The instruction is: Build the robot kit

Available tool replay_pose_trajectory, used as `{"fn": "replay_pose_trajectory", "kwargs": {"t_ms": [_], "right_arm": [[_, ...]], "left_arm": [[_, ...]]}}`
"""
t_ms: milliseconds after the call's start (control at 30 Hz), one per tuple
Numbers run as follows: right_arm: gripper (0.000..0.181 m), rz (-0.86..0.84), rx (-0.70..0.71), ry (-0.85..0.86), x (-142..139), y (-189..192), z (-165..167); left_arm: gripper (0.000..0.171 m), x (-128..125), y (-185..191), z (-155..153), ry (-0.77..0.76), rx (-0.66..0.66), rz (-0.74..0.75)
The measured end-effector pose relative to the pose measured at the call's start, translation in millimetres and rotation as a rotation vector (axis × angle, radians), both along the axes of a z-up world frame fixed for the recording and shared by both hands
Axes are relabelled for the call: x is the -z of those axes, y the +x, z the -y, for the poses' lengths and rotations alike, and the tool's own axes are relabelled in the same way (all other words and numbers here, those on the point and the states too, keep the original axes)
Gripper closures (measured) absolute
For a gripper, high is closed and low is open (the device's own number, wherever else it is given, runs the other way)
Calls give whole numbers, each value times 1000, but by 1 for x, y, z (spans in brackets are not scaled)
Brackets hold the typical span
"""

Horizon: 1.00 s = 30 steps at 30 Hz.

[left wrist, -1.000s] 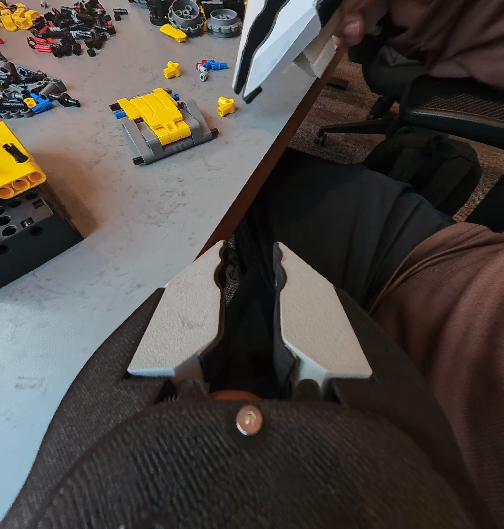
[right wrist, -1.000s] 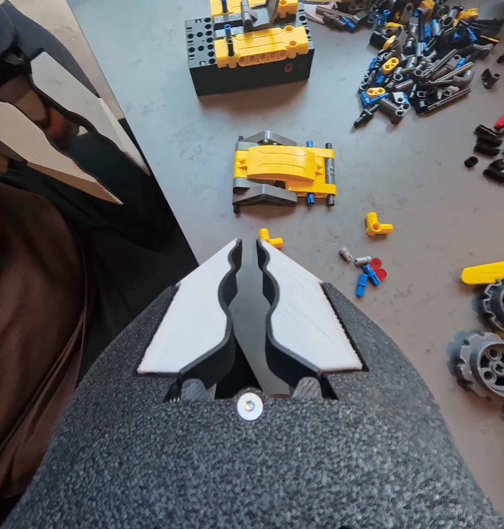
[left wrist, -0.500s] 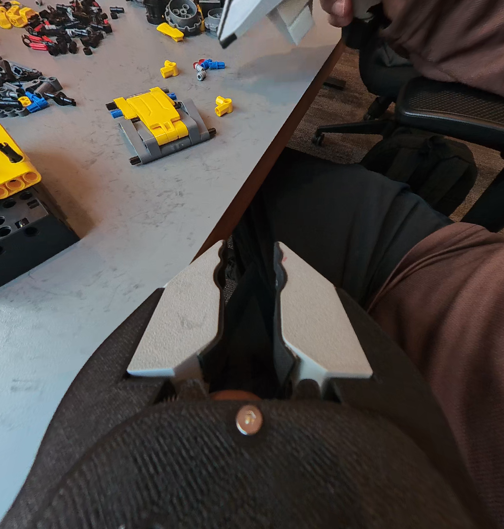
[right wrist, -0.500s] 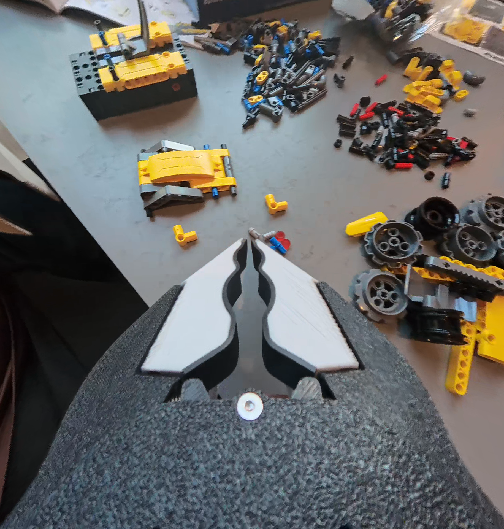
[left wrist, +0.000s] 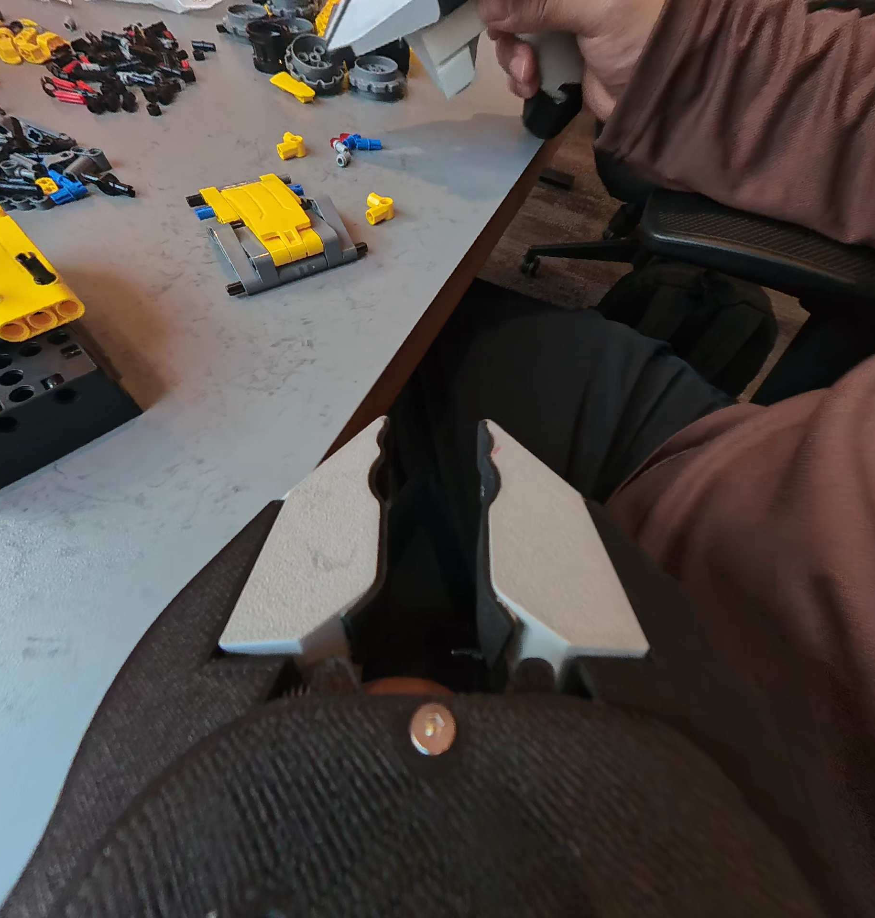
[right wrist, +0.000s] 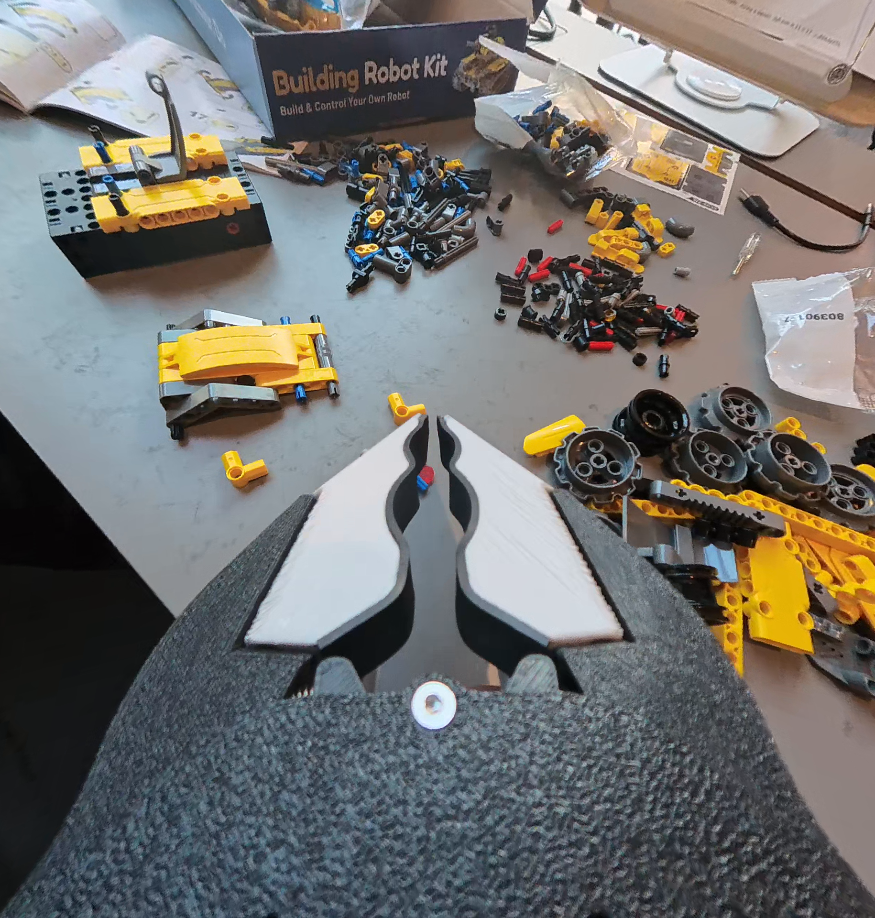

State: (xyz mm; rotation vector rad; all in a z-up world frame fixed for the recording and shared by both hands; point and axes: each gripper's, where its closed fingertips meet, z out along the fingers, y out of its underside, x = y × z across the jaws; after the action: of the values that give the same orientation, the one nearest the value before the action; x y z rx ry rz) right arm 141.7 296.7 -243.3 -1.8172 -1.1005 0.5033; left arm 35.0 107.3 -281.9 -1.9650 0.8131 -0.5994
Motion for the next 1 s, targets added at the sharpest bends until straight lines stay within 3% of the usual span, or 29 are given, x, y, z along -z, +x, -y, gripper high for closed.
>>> {"fn": "replay_pose_trajectory", "kwargs": {"t_ms": [300, 1000], "right_arm": [[179, -45, -37, -92, 4, -3, -3], [180, -54, -61, -73, 1, -5, 0]], "left_arm": [[141, 1, -7, -5, -43, -3, 52], [140, -2, -6, 1, -70, 11, 86]]}}
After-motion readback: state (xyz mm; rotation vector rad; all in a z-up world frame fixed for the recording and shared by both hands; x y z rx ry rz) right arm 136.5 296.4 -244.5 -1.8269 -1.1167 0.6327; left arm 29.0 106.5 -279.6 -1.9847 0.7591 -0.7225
